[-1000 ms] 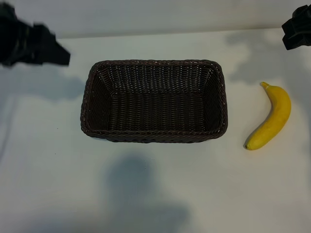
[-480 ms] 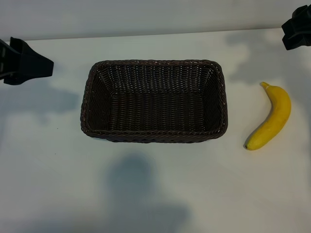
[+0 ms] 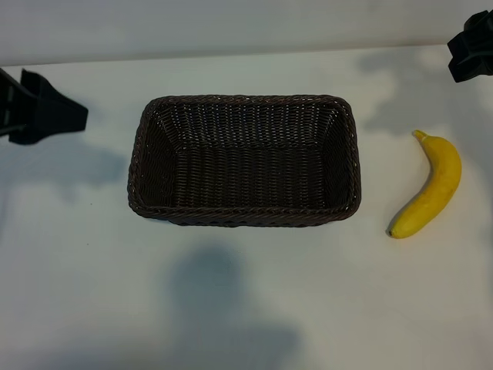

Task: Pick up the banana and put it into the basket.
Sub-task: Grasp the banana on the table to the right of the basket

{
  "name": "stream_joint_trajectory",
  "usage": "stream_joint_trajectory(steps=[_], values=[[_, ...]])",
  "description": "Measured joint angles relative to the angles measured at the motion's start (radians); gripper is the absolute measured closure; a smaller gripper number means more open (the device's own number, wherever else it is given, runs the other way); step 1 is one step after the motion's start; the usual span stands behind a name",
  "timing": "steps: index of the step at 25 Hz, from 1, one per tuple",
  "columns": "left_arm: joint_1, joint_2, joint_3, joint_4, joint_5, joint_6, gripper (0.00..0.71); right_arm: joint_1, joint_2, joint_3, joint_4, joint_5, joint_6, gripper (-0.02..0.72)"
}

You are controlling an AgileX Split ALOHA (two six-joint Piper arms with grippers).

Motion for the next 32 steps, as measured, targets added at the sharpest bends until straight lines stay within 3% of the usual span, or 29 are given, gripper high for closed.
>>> stream_joint_trajectory(steps=[7, 13, 18, 22, 32], values=[[0.000, 0.000, 0.019, 0.011, 0.010, 0.001, 0.121, 0.000, 0.012, 0.000, 0.000, 0.008, 0.002, 0.128], [0.000, 0.000, 0.019, 0.022, -0.015, 0.004, 0.121, 0.000, 0.111, 0.000, -0.007, 0.009, 0.066, 0.052], [0.000, 0.000, 0.019, 0.025, -0.030, 0.004, 0.121, 0.000, 0.186, 0.000, -0.101, -0.006, 0.199, 0.051], [0.000, 0.000, 0.019, 0.025, -0.031, 0.004, 0.121, 0.000, 0.212, 0.007, -0.165, -0.014, 0.263, 0.051], [0.000, 0.000, 0.019, 0.046, -0.031, 0.002, 0.122, 0.000, 0.216, 0.184, -0.117, -0.131, 0.276, 0.066]])
